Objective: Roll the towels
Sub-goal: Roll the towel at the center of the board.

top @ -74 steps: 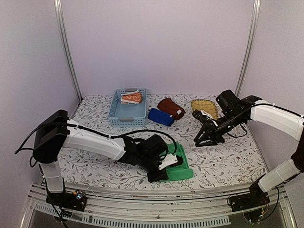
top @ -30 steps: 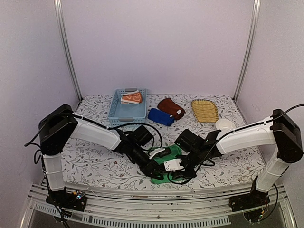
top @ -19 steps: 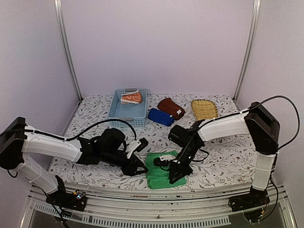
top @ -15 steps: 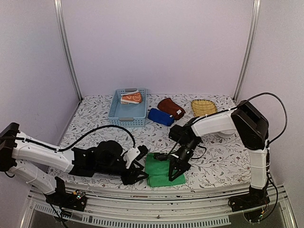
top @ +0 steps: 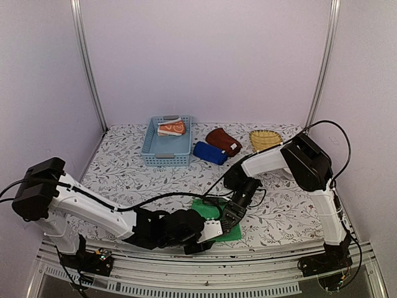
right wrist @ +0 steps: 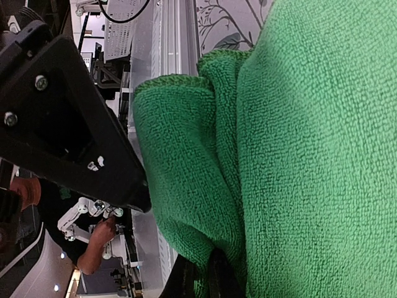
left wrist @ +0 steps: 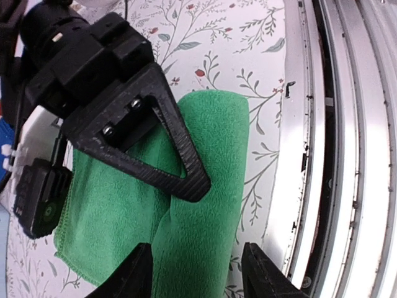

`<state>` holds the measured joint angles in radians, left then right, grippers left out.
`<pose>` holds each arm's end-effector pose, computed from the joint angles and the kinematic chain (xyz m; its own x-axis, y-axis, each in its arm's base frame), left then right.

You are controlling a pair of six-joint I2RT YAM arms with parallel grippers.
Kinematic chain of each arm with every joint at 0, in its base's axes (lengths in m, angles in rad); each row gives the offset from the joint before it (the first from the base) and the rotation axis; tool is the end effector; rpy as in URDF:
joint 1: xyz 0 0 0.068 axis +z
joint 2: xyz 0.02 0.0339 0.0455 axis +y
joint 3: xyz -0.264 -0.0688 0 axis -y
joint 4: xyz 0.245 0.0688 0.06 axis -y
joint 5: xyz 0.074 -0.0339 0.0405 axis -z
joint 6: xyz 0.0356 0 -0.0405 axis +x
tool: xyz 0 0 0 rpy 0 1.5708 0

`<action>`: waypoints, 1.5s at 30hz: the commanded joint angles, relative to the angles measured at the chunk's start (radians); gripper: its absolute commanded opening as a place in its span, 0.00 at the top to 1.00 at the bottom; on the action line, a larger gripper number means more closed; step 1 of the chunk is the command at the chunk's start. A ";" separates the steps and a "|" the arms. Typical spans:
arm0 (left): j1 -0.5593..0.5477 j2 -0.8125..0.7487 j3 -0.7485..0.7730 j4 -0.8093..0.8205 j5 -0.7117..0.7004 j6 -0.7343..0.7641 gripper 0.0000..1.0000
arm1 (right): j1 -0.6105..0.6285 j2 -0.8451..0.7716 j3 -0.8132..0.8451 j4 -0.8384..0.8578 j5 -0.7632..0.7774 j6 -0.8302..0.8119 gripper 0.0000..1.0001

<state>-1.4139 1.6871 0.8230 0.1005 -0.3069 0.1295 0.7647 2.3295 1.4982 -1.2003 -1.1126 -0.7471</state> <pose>0.0627 -0.3275 0.1537 0.0100 0.7244 -0.6893 0.9138 0.2732 0.3004 0.2457 0.2800 0.0841 -0.4616 -0.8595 -0.2196 -0.4527 0.0154 0.8915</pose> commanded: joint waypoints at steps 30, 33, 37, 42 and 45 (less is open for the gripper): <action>0.233 0.203 0.249 -0.302 0.595 -0.061 0.97 | -0.255 -0.473 0.021 0.162 0.271 0.128 0.62; 0.291 0.264 0.297 -0.354 0.737 -0.113 0.96 | -0.257 -0.674 -0.091 0.320 0.384 0.146 0.62; 0.352 0.370 0.344 -0.406 0.869 -0.154 0.96 | -0.256 -0.872 -0.260 0.473 0.365 0.128 0.61; 0.390 0.402 0.338 -0.379 0.964 -0.205 0.95 | -0.184 -0.998 -0.407 0.520 0.383 0.026 0.61; 0.410 0.401 0.321 -0.345 1.019 -0.239 0.96 | -0.070 -0.983 -0.465 0.514 0.494 -0.020 0.62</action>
<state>-1.0225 2.0258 1.1946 -0.1696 0.6308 -0.0410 0.5751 1.3277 1.1069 -0.7315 -0.7422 -0.6865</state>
